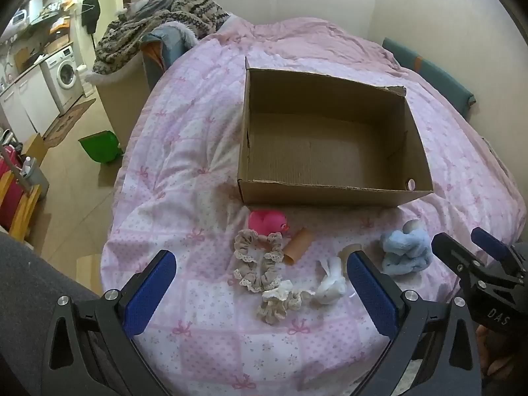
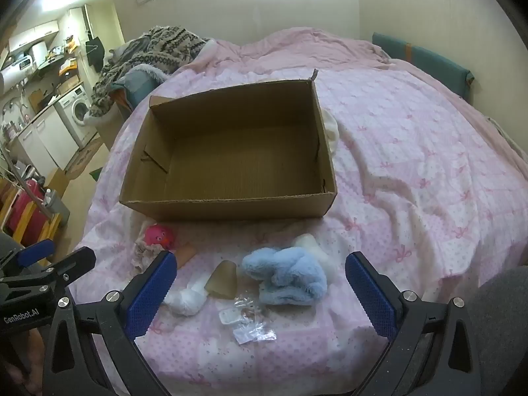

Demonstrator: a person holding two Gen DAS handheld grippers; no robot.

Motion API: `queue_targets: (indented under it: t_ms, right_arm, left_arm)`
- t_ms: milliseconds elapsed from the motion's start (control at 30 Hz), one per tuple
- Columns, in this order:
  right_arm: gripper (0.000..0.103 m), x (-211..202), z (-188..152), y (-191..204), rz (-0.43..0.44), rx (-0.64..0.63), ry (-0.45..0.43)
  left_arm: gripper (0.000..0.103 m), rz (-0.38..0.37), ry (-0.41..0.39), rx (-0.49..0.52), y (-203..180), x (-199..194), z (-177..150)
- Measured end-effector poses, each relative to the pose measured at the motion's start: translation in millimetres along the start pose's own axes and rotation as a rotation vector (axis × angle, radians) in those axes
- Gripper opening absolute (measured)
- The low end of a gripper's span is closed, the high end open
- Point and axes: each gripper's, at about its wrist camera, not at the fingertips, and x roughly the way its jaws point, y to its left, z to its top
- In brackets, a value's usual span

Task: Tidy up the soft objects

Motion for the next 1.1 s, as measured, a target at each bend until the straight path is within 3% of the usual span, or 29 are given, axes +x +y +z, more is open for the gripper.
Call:
queue_targets:
  t_ms: [1100]
  right_arm:
    - [0.103,0,0,-2,0.002,0.010,-0.005]
  left_arm:
    - [0.103,-0.007,0.007,0.000,4,4,-5]
